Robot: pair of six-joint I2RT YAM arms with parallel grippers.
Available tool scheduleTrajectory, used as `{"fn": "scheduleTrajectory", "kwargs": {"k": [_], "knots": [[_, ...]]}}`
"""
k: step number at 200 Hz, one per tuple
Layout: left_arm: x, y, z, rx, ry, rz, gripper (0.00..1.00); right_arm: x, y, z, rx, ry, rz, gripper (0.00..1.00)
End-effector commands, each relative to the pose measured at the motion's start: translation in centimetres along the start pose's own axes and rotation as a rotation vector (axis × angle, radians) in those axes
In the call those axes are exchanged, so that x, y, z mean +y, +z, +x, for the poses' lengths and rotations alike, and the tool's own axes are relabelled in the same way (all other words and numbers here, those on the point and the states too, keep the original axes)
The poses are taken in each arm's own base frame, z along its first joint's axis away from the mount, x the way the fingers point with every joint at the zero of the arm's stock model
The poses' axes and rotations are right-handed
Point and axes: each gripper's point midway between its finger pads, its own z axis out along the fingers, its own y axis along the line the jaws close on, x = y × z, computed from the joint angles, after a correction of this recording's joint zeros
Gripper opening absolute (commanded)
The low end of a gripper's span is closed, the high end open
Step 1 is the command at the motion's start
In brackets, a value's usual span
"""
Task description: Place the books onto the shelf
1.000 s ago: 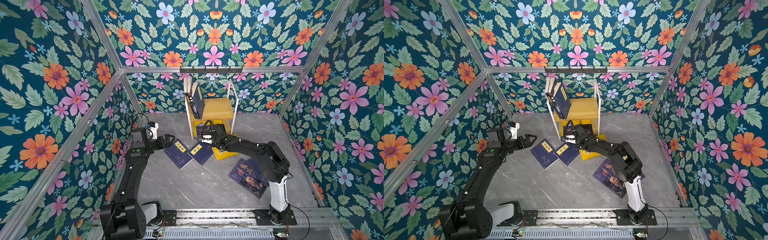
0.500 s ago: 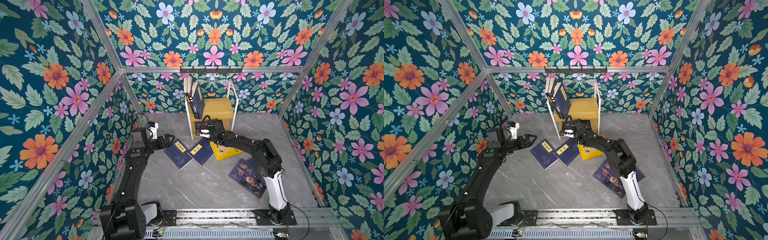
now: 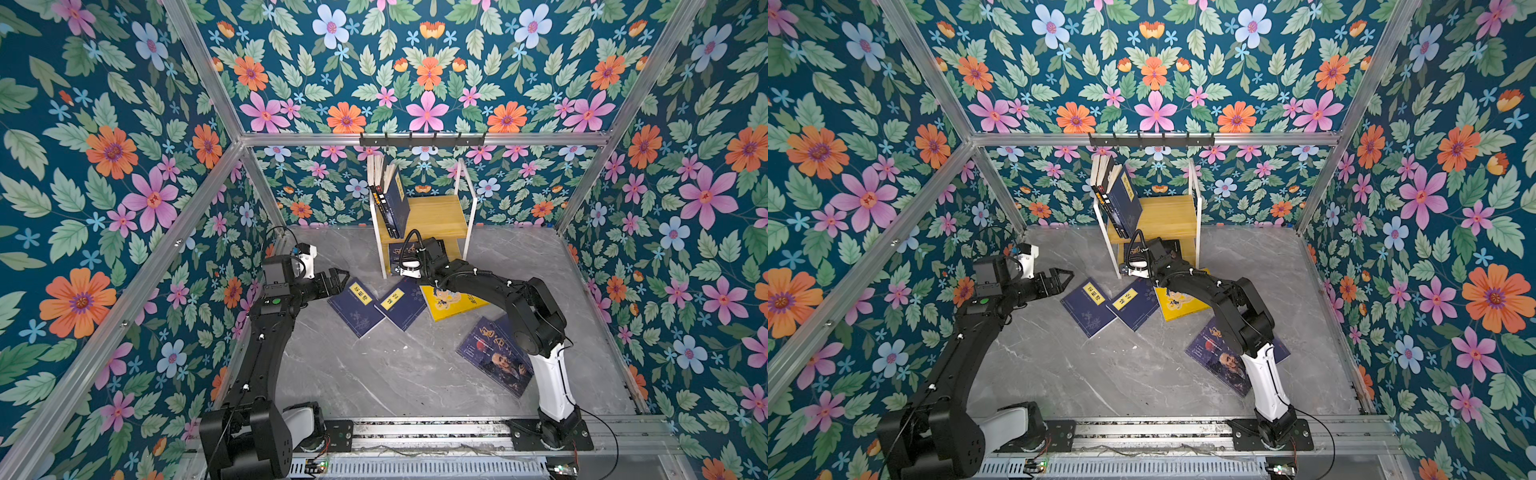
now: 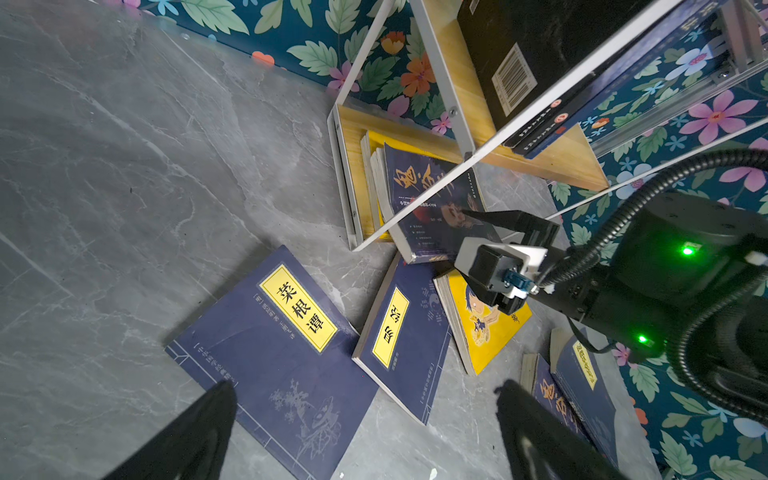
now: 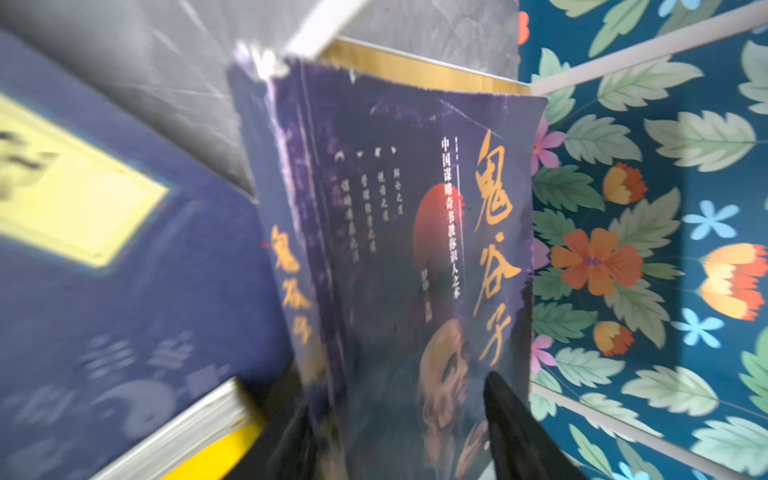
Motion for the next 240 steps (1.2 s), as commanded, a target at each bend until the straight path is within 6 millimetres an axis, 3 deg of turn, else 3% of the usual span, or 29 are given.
{"fn": "scheduleTrajectory", "kwargs": {"k": [1,31,66,141,189,240], "knots": [[-0.2,-0.1,-0.1,-0.006,0.006,0.007,1.00,1.2,-1.4,-0.5,-0.039,0.045,-0.097,0.66],[-0.3,-0.2,-0.3,-0.009,0.004,0.009,1.00,2.1,-2.5,0.1,-0.045,0.062,-0.191,0.69],[-0.4,-0.2,-0.4,-0.007,0.004,0.010,1.00,2.5,-2.3,0.8,-0.036,0.065,-0.256,0.66],[0.1,0.1,-0.1,0.001,0.000,-0.001,1.00,2.6,0.4,0.4,-0.063,0.101,-0.284,0.62],[0.3,0.2,0.0,0.005,-0.003,-0.004,1.00,1.1,1.3,1.0,-0.043,0.120,-0.249,0.46],[0.4,0.3,0.1,0.008,-0.004,-0.008,1.00,1.0,1.8,0.7,-0.063,0.118,-0.260,0.43]]}}
